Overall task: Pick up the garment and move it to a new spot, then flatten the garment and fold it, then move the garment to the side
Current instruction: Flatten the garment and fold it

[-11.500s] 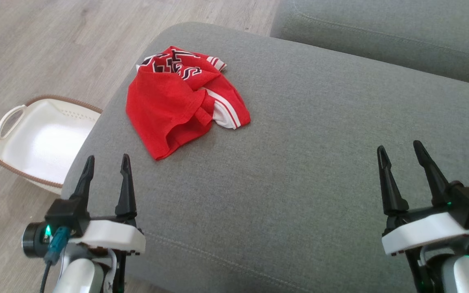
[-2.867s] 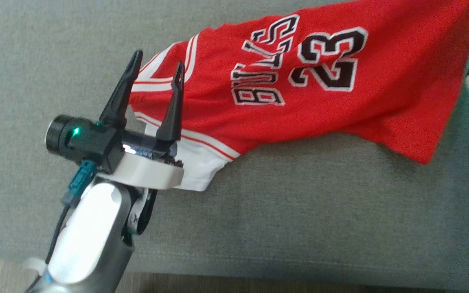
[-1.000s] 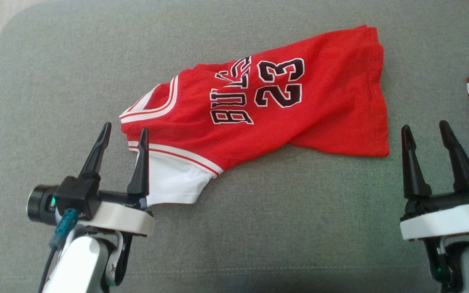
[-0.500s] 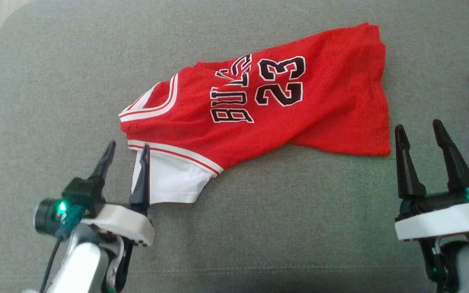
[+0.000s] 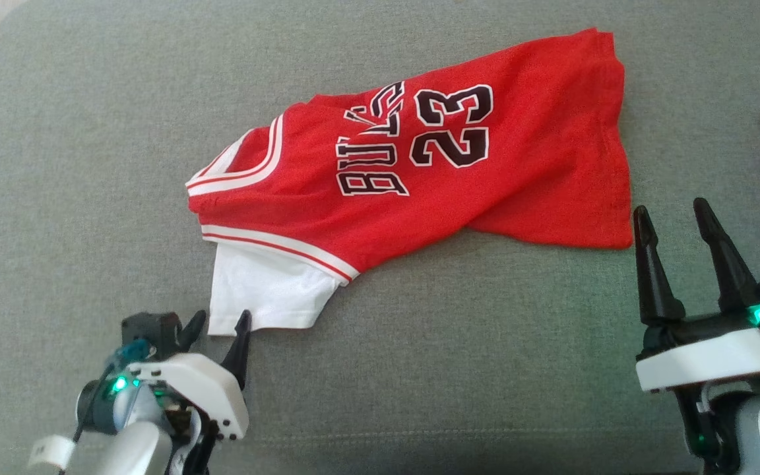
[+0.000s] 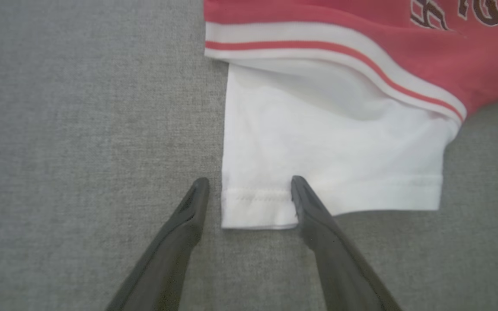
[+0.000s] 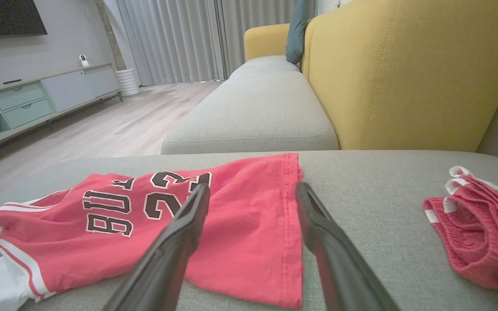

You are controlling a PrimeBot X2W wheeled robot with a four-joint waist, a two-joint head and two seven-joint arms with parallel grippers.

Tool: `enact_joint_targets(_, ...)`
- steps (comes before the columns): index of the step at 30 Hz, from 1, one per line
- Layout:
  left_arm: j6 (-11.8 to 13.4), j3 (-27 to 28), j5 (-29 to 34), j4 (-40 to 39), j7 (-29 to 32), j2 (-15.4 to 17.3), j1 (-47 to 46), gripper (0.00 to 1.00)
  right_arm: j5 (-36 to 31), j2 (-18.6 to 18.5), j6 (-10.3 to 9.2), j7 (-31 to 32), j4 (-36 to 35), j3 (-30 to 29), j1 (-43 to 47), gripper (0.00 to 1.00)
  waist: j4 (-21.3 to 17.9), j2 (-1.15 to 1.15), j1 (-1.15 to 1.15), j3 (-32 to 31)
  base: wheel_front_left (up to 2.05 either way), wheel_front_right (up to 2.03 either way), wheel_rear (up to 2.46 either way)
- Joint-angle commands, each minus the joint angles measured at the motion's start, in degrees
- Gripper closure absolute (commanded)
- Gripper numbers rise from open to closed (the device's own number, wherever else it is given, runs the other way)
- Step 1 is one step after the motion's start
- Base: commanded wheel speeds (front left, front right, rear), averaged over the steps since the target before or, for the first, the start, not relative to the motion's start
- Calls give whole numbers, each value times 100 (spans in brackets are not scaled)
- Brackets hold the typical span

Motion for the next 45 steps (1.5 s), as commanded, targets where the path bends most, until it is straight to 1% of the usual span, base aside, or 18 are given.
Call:
enact_joint_targets(1,3,129,-51,-14,162,77,-109,0,65,-39,-4,3,-171,133,-167,0,-2,0,0,1,0,0,0)
enact_joint_targets(2,1,114,-76,6,249,78,-103,1,68,-41,-4,8,-164,137,-174,0,-8,0,0,1,0,0,0)
enact_joint_targets(3,-9,96,-97,15,323,80,-98,9,73,-45,-4,11,-159,141,-181,0,-14,0,0,4,0,0,0)
enact_joint_targets(4,-22,70,-106,22,395,89,-97,25,78,-51,-4,10,-156,145,-190,0,-21,0,0,5,0,0,0)
enact_joint_targets(5,-34,43,-109,19,459,100,-97,58,84,-56,-4,12,-152,142,-195,0,-28,0,0,7,0,0,0)
enact_joint_targets(6,-41,25,-109,-3,490,108,-98,87,82,-60,-4,22,-145,128,-198,0,-34,0,0,10,0,0,0)
enact_joint_targets(7,-36,7,-93,-32,506,121,-102,100,82,-60,-4,34,-133,99,-197,0,-40,0,0,11,0,0,0)
enact_joint_targets(14,56,-55,9,-244,535,178,-120,100,12,-95,-4,329,192,-311,-132,0,-48,0,0,43,0,0,0)
enact_joint_targets(17,99,-67,53,-348,511,193,-167,100,55,-219,-4,439,554,-516,-158,0,-28,0,0,122,0,0,0)
enact_joint_targets(20,105,-81,78,-410,489,198,-254,100,143,-362,-4,508,967,-563,-297,0,-1,0,0,244,0,0,0)
enact_joint_targets(30,115,-140,144,-465,363,172,-512,100,538,-636,-4,724,2040,63,-1012,0,107,0,0,552,0,0,0)
enact_joint_targets(31,114,-145,144,-461,351,167,-527,100,568,-656,-4,793,2132,112,-1049,4,120,0,0,567,0,0,0)
enact_joint_targets(33,113,-148,145,-454,317,167,-556,100,666,-657,-4,880,2226,187,-1102,2,141,0,0,583,0,0,0)
enact_joint_targets(34,116,-145,150,-455,286,171,-568,100,720,-656,-4,947,2257,221,-1103,16,149,0,0,589,0,0,0)
enact_joint_targets(35,118,-140,154,-461,248,175,-580,100,771,-661,-4,985,2262,244,-1105,46,155,0,0,596,0,0,0)
enact_joint_targets(36,120,-136,158,-467,209,178,-592,100,809,-670,-4,996,2242,262,-1105,100,160,0,0,601,0,0,0)
enact_joint_targets(41,195,-24,212,-671,-164,218,-653,100,950,-693,-4,895,1912,201,-1048,100,140,0,0,545,0,0,0)
enact_joint_targets(45,338,169,304,-1186,-537,318,-727,100,1013,-761,-4,747,1389,-10,-1028,100,108,0,0,397,0,0,0)
